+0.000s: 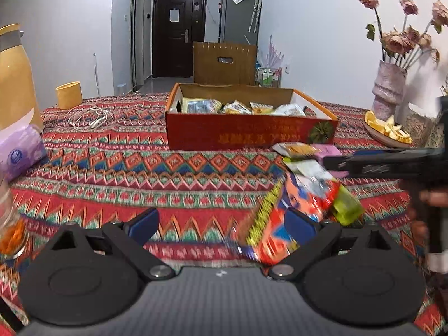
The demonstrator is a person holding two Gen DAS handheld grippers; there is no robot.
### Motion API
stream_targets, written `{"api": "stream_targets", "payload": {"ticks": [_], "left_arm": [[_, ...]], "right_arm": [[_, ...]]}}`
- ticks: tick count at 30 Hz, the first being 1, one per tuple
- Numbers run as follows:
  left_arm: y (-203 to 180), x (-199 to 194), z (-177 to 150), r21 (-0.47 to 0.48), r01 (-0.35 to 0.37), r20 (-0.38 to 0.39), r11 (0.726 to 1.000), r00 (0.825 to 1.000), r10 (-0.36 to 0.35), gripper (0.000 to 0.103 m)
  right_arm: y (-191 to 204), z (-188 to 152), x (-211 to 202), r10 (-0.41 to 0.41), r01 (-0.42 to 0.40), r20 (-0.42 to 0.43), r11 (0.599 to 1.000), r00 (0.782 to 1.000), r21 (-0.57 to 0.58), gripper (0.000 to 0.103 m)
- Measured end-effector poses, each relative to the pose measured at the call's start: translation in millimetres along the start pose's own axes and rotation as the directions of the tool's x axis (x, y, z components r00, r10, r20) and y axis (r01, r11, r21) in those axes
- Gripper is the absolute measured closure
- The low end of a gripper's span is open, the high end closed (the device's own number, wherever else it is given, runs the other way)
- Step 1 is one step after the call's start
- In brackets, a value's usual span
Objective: Organize snacks
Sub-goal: 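Grasp a pumpkin-seed packet with the left gripper while the right grasps a pale green packet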
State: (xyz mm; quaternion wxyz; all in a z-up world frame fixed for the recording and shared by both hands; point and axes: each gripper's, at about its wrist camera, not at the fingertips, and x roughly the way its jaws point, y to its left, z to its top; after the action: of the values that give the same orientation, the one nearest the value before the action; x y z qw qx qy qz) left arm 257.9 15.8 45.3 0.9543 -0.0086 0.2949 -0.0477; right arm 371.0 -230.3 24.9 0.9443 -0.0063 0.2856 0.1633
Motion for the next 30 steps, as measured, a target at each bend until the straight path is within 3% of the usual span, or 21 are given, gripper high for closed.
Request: {"api": "stream_targets", "payload": {"ticks": [5, 9, 14, 19, 21, 23, 24, 27, 30], "left_arm": [[10, 19, 13, -0.009, 0.001, -0.003, 1.0, 1.0, -0.001, 0.006], [5, 43, 20, 0.015, 0.008, -0.027, 1.0, 1.0, -0.007, 0.006], [-27, 79, 44, 0.029, 0.099, -0.049, 0.995, 0.994, -0.098, 0.006], [-76, 123, 76, 0.042, 0.225, -0.114, 0.974, 0.969, -0.219, 0.007], [-91, 146, 85, 0.036, 0.205, -0.148, 0.978, 0.969, -0.198, 0.015], [-103, 168, 89, 0.062, 0.156, -0.183, 0.986, 0.973, -0.142, 0.031], [-109, 178, 90, 0.082, 0.124, -0.203, 0.989, 0.973, -0.106, 0.034], [-112, 197, 90, 0.073, 0.139, -0.25, 0.988, 0.961, -0.117, 0.033], [-115, 213, 92, 0.051, 0.164, -0.282, 0.985, 0.949, -0.143, 0.028]], "right_arm": [[8, 1, 40, 0.024, -0.024, -0.073, 1.0, 0.997, 0.001, 0.057], [6, -15, 36, 0.01, -0.011, -0.097, 1.0, 0.995, -0.01, 0.063], [-14, -31, 5, -0.002, 0.006, -0.099, 0.999, 0.995, 0.034, 0.063], [-37, -47, -25, -0.061, 0.063, -0.095, 0.998, 0.994, 0.025, 0.063], [-48, -50, -31, -0.104, 0.107, -0.086, 0.994, 0.991, 0.031, 0.062], [-60, -50, -33, -0.156, 0.16, -0.08, 0.986, 0.984, 0.041, 0.062], [-65, -50, -34, -0.168, 0.172, -0.08, 0.984, 0.983, 0.049, 0.062], [-75, -54, -38, -0.157, 0.163, -0.077, 0.984, 0.985, 0.075, 0.06], [-77, -56, -37, -0.149, 0.156, -0.091, 0.985, 0.985, 0.075, 0.052]]}}
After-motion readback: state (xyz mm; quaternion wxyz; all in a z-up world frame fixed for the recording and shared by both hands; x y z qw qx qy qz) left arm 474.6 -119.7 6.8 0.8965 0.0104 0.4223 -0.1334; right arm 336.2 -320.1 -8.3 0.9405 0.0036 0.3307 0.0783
